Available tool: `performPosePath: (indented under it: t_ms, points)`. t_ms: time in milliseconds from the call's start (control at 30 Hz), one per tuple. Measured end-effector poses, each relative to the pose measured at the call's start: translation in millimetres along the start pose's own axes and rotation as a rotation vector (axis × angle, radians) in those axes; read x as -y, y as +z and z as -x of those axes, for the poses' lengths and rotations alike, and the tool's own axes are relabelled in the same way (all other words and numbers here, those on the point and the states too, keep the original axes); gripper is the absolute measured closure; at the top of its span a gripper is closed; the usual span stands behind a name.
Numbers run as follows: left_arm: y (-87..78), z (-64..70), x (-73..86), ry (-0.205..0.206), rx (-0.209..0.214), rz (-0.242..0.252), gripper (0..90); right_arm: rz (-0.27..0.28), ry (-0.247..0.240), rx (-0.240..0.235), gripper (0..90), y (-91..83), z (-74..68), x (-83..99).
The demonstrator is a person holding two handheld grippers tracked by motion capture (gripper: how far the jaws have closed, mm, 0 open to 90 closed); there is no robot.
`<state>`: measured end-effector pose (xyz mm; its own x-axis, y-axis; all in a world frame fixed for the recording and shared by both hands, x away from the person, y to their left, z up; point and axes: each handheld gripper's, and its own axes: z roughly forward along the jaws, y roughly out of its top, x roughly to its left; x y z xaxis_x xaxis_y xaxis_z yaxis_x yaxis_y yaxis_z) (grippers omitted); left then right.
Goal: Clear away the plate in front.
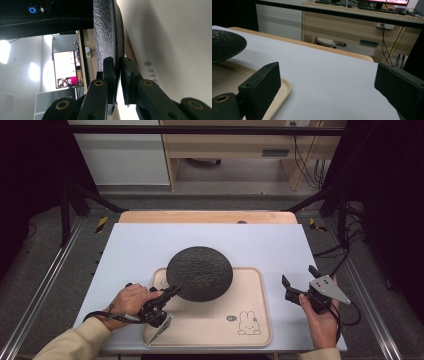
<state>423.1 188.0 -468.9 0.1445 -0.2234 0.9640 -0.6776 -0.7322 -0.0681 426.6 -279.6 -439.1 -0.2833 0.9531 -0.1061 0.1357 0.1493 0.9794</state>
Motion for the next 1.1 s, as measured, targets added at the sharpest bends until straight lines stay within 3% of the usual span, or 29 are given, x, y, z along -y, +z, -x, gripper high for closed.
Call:
performPosePath:
  t_ms: [200, 833, 867, 1100]
  points:
    - [-0.4, 4.7, -7.4, 0.026, 0.027, 0.032, 81.7, 0.001, 0.002, 0.005, 7.2, -0.7, 0.7, -0.1]
    - [-2.9, 17.2, -21.4, 0.047, 0.030, 0.089, 81.2, -0.008, -0.007, 0.014, 7.6, -0.1, 1.4, 0.4]
    - [-0.8, 15.9, -23.4, 0.081, 0.032, 0.112, 81.3, -0.008, -0.005, 0.015, 7.6, -0.3, 1.5, 0.4]
    - [1.6, 17.4, -26.1, 0.092, 0.037, 0.124, 81.0, -0.006, -0.007, 0.017, 7.7, -0.6, 1.8, 0.1]
